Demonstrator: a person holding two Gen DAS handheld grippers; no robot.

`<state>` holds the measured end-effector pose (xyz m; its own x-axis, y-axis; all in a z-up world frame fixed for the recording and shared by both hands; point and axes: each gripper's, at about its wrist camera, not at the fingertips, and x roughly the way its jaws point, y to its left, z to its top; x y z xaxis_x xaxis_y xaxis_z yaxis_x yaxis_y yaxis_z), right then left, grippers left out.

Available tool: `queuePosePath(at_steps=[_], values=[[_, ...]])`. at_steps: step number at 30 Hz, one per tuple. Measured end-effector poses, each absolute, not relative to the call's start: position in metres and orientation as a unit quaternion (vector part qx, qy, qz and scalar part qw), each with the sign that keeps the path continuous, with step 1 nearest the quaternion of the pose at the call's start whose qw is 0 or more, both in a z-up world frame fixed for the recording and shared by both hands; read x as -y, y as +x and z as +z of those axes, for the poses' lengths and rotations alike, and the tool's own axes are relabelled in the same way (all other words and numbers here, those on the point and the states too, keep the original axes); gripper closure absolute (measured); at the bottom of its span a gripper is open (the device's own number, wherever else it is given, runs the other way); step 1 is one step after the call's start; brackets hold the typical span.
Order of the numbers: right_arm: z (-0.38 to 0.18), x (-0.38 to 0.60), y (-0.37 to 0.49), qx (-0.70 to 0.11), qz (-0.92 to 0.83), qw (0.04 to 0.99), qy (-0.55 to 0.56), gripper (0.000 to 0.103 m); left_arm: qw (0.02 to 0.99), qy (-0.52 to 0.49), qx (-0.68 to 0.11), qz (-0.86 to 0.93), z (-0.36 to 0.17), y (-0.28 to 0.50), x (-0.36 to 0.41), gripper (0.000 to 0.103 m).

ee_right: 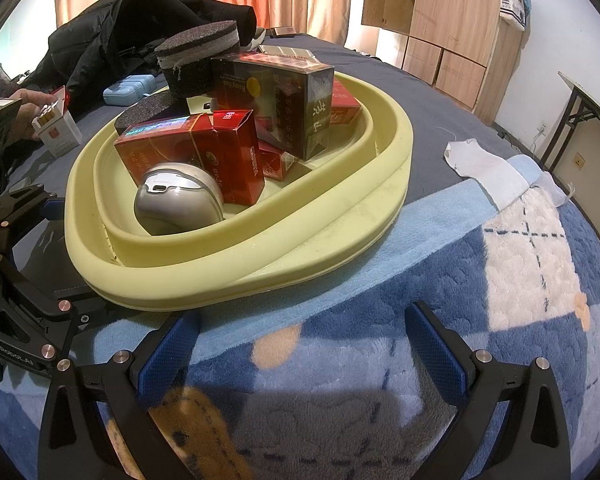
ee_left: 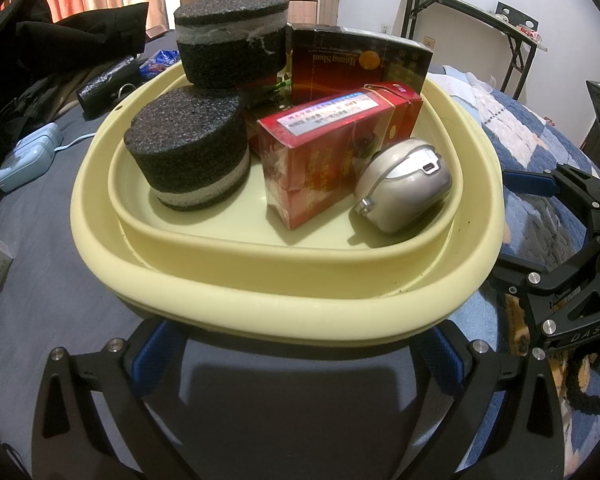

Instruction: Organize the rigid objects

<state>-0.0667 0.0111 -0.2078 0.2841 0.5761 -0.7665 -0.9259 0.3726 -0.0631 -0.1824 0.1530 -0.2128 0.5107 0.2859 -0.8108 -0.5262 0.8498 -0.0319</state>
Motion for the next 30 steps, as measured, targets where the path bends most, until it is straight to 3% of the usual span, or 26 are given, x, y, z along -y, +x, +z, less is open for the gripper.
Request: queuePosePath(at_steps=[30], values=[[-0.2078,-0.011,-0.0665,-0.335,0.496,0.758,-0.261,0.0,0.858,-0.138,-0.434,0.237,-0.2128,-0.1823,-0.1531,0.0]])
